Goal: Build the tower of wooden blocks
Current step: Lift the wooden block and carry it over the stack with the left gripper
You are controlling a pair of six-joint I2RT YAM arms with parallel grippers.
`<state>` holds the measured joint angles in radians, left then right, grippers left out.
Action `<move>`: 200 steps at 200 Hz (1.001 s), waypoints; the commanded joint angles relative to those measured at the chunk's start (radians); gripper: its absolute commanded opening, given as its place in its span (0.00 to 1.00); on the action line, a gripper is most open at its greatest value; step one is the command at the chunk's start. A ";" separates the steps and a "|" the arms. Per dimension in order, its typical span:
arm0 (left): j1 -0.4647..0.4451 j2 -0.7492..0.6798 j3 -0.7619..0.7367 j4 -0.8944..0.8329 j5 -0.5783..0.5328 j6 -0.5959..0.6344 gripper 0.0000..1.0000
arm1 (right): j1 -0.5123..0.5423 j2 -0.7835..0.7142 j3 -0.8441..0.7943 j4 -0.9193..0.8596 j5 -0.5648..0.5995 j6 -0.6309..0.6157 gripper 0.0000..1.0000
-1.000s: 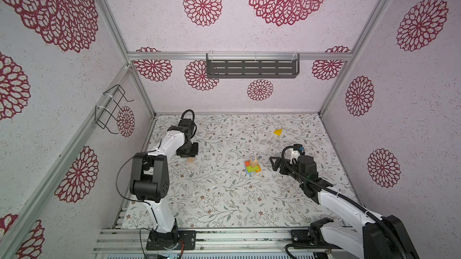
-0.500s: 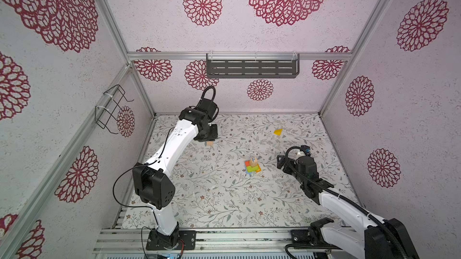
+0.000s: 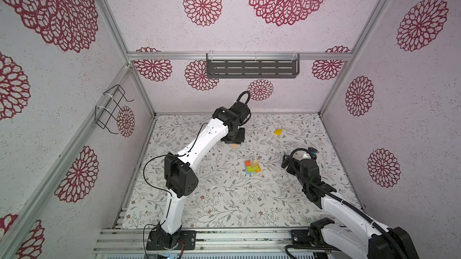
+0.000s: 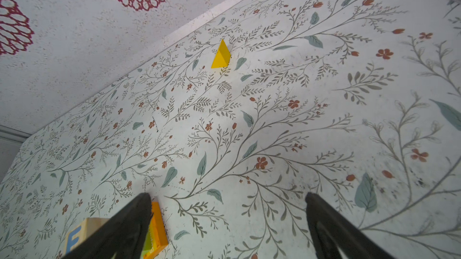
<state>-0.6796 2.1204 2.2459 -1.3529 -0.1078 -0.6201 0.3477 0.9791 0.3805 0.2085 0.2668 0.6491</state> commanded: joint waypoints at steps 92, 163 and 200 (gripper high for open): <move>-0.122 0.115 0.096 0.026 0.036 -0.007 0.30 | -0.004 -0.027 -0.009 0.024 0.032 0.023 0.99; -0.175 0.159 0.088 0.039 0.032 -0.002 0.30 | -0.006 -0.001 -0.007 0.033 0.021 0.022 0.99; -0.184 0.164 0.074 0.060 0.044 -0.001 0.29 | -0.006 0.003 -0.006 0.033 0.019 0.020 0.99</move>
<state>-0.8593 2.2787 2.3245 -1.3228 -0.0662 -0.6174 0.3473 0.9810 0.3676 0.2127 0.2695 0.6563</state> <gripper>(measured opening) 0.303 0.988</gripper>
